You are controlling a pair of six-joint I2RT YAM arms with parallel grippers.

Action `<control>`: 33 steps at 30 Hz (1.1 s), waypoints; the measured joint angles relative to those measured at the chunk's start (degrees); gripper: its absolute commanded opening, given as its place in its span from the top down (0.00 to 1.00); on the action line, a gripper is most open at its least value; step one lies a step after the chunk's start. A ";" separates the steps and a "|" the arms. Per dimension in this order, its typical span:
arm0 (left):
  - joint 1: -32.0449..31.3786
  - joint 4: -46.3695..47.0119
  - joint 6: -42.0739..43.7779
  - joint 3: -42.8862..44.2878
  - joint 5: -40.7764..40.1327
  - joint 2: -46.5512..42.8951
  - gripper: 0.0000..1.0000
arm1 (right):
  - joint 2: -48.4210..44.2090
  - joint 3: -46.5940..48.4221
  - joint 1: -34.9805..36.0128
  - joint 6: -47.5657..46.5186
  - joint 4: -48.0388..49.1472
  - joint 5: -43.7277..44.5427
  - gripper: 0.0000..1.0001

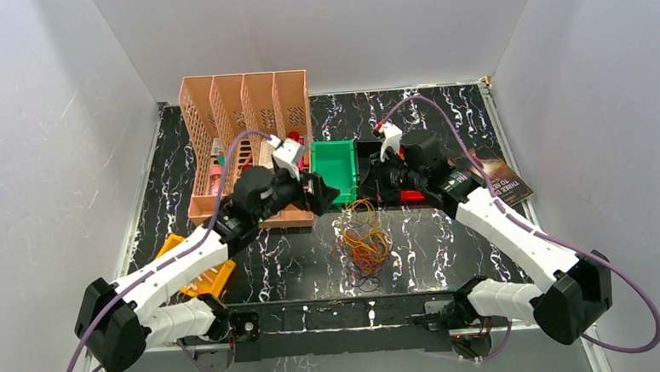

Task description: Untangle the cables

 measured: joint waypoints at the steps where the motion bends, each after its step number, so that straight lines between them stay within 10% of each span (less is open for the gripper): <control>1: -1.86 2.89 0.79 -1.66 -0.57 -0.22 0.02 | -0.70 -0.44 0.00 0.79 0.61 -0.13 1.00; 33: -11.47 27.30 -5.49 -9.55 -17.62 13.18 0.26 | -4.17 -1.38 0.00 10.03 8.22 -9.79 1.00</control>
